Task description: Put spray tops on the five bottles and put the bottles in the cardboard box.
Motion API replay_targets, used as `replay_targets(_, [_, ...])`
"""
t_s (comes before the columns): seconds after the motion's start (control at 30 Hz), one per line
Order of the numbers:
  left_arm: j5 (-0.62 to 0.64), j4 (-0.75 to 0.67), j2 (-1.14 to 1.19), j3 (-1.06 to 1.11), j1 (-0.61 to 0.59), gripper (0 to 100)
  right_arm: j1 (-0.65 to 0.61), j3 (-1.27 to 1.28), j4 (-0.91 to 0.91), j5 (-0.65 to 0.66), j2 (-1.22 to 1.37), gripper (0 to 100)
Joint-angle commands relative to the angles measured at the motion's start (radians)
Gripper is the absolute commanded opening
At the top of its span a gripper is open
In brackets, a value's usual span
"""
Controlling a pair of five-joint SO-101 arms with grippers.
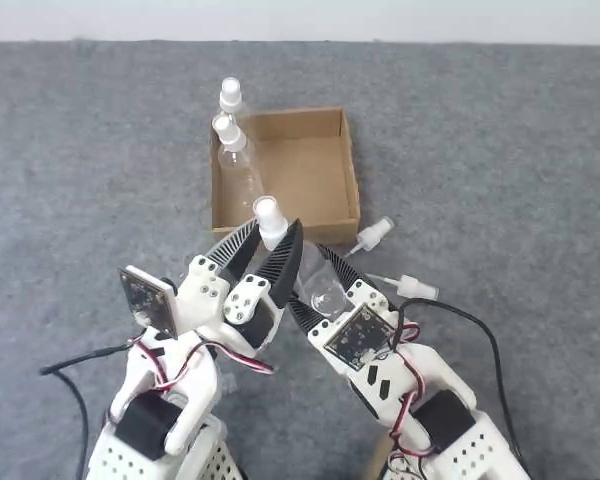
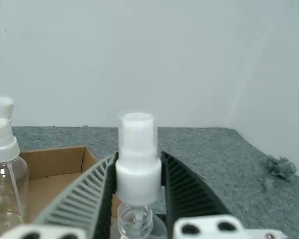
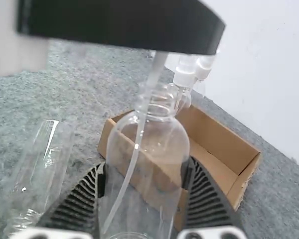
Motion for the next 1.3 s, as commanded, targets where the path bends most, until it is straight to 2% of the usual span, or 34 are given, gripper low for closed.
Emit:
replay_targets(0.0, [-0.011,-0.015,-0.014,-0.010,0.008,1,0.033,0.020,-0.021,-0.017,-0.025,0.6])
replay_targets(0.47, [-0.011,-0.015,-0.015,-0.010,0.011,8,0.031,0.021,-0.021,-0.017,-0.025,0.6])
replay_targets(0.63, [-0.011,-0.012,-0.015,-0.012,0.006,15,0.031,0.021,-0.021,-0.017,-0.025,0.6])
replay_targets(0.87, [-0.011,0.132,-0.017,-0.114,0.005,17,0.031,0.021,-0.019,-0.017,-0.024,0.6])
replay_targets(0.97, [-0.011,0.184,-0.017,-0.160,-0.032,17,0.031,0.021,-0.019,-0.017,-0.024,0.6])
replay_targets(1.27, [-0.008,0.190,-0.020,-0.197,-0.129,17,0.027,0.021,-0.007,-0.015,-0.024,0.6])
